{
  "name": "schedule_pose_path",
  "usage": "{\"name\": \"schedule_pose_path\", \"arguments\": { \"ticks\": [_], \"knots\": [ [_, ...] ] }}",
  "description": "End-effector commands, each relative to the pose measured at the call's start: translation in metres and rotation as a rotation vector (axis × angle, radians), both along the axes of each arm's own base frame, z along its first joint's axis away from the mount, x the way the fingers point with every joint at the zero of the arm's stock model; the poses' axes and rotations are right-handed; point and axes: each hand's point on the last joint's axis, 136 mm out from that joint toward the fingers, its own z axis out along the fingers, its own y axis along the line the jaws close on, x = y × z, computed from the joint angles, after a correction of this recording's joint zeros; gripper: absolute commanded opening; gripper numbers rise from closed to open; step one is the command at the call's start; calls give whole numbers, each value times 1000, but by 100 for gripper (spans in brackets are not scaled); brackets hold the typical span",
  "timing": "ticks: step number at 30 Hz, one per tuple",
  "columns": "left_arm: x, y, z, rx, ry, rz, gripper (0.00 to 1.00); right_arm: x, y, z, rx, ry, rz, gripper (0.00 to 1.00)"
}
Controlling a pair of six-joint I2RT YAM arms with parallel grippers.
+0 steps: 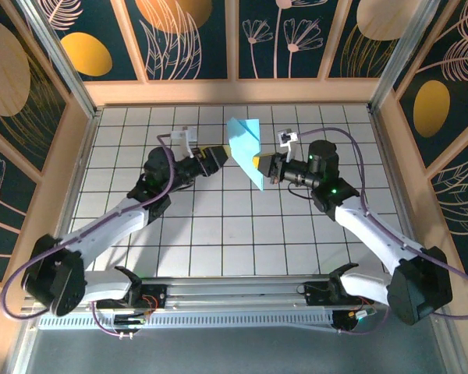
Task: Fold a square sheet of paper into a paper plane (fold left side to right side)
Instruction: Turn over the paper at the center of the table.
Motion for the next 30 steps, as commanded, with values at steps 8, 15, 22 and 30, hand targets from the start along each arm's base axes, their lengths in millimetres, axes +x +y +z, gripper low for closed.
{"name": "schedule_pose_path", "arguments": {
  "ticks": [8,15,22,30],
  "knots": [
    [-7,114,-44,229,68,529,62,26,-27,-62,-826,-68,-495,0],
    [-24,155,-48,246,72,682,63,34,-21,-109,-1250,-115,-589,0],
    [-28,160,-47,255,68,695,64,36,-12,-167,-1532,-110,-576,0],
    [-25,154,-50,267,75,673,65,28,4,-224,-1571,5,-453,14]
  ]
}}
